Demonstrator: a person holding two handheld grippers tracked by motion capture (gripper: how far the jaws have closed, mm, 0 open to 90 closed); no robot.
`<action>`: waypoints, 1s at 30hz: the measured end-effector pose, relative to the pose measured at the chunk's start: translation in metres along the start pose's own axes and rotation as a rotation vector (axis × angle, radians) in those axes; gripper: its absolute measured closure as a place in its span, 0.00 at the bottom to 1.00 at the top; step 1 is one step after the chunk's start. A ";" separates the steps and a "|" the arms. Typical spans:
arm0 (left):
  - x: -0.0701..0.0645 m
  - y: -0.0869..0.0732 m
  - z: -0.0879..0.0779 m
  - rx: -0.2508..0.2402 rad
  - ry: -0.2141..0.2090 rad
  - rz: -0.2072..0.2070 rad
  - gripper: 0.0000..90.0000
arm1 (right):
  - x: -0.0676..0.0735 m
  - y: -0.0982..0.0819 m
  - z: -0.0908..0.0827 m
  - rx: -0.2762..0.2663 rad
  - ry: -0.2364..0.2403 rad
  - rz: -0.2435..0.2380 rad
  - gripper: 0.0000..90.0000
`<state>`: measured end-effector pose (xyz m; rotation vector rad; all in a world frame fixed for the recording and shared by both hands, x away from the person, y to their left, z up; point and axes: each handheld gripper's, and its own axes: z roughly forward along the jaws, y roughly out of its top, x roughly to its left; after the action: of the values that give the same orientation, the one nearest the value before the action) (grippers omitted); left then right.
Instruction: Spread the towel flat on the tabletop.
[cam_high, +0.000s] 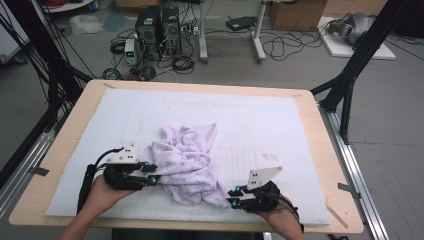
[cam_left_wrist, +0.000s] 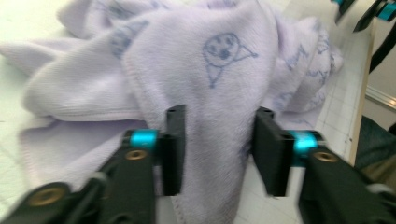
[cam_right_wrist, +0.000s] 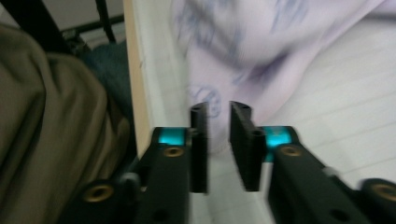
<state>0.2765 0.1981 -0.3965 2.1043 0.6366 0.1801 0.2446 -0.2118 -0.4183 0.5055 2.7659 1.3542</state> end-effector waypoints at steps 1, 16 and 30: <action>0.001 0.001 -0.003 -0.004 0.005 -0.002 0.55 | -0.007 0.010 -0.006 -0.034 -0.022 0.009 0.69; 0.037 0.029 0.030 0.029 -0.003 -0.028 0.47 | -0.077 0.063 0.064 -0.041 -0.044 0.050 0.52; 0.015 0.014 0.020 0.034 -0.084 -0.003 0.93 | -0.033 0.038 0.022 0.002 0.004 -0.016 0.96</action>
<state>0.3020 0.1847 -0.3988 2.1314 0.5958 0.0791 0.2902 -0.1832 -0.4068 0.4807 2.7682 1.3513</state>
